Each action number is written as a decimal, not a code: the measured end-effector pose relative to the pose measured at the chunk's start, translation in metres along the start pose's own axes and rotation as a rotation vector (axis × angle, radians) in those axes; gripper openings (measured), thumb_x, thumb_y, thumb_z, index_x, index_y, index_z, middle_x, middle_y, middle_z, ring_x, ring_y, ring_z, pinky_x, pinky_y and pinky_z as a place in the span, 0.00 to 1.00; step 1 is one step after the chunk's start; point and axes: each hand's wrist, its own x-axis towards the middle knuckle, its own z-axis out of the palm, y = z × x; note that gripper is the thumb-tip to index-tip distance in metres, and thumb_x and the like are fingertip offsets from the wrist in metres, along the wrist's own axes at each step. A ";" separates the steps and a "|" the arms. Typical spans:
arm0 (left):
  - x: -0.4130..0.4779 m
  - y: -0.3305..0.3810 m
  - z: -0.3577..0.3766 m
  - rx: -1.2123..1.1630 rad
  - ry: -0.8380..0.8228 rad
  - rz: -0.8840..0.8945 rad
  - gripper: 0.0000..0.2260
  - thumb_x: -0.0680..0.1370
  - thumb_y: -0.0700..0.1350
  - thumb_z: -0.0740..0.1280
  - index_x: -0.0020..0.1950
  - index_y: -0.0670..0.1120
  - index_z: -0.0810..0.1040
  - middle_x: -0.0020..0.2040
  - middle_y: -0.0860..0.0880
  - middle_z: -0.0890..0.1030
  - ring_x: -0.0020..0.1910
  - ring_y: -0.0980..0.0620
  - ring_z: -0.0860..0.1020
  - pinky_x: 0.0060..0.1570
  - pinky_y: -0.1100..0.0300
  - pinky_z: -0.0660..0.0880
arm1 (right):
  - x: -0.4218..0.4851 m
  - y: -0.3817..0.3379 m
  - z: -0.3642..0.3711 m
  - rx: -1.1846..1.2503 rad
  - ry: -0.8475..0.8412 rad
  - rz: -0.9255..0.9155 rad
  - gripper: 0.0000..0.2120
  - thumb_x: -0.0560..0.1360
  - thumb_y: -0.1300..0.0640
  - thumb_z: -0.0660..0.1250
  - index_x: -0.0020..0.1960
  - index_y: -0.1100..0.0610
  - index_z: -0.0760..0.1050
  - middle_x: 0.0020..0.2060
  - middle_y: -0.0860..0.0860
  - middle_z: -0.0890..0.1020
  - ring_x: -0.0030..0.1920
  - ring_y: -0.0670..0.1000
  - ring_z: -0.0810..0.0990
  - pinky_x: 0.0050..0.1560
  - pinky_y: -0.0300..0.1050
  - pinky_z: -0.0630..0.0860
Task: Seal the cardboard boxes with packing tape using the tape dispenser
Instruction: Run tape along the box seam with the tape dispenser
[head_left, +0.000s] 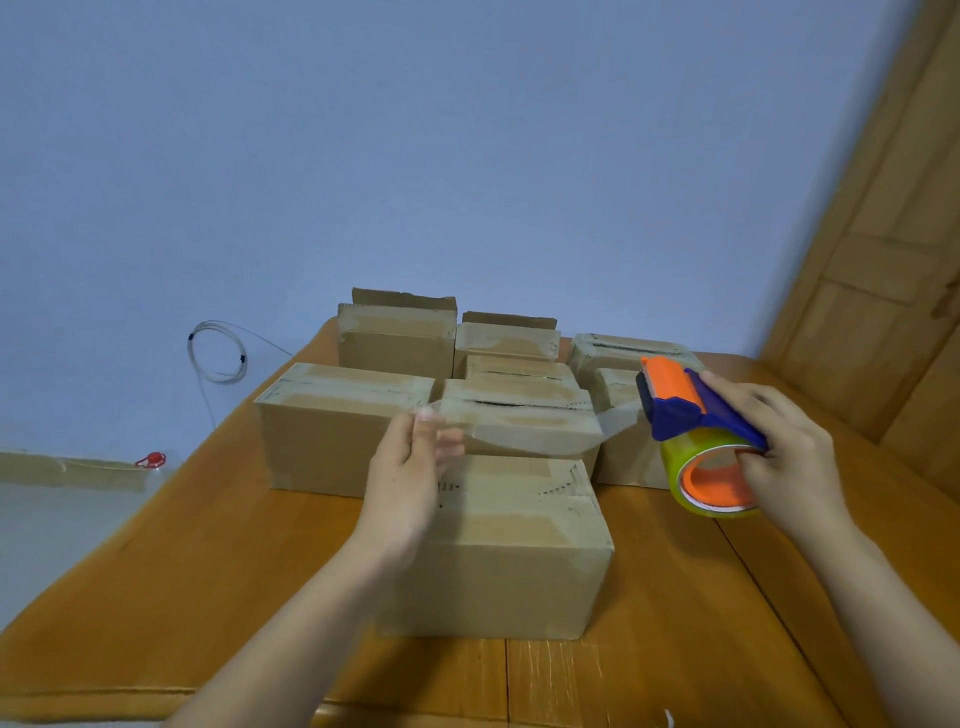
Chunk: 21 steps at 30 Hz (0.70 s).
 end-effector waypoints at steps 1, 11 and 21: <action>0.001 0.002 -0.001 -0.082 0.024 -0.051 0.16 0.79 0.56 0.54 0.55 0.47 0.75 0.51 0.48 0.82 0.52 0.51 0.81 0.59 0.55 0.76 | -0.001 0.000 0.001 -0.003 -0.004 -0.001 0.40 0.63 0.83 0.66 0.68 0.53 0.70 0.57 0.59 0.77 0.56 0.61 0.74 0.44 0.47 0.72; 0.001 0.004 -0.008 -0.367 0.160 -0.097 0.10 0.81 0.50 0.59 0.52 0.46 0.75 0.46 0.52 0.83 0.53 0.50 0.82 0.54 0.48 0.79 | -0.019 0.009 0.023 -0.125 -0.094 -0.086 0.46 0.58 0.82 0.68 0.68 0.48 0.68 0.53 0.56 0.79 0.52 0.58 0.75 0.45 0.51 0.74; 0.000 -0.001 -0.012 -0.400 0.185 -0.025 0.05 0.80 0.39 0.62 0.48 0.46 0.78 0.49 0.49 0.80 0.55 0.48 0.80 0.57 0.41 0.77 | -0.032 0.015 0.033 -0.119 -0.188 -0.074 0.46 0.60 0.80 0.70 0.69 0.46 0.65 0.52 0.57 0.78 0.52 0.52 0.71 0.42 0.51 0.75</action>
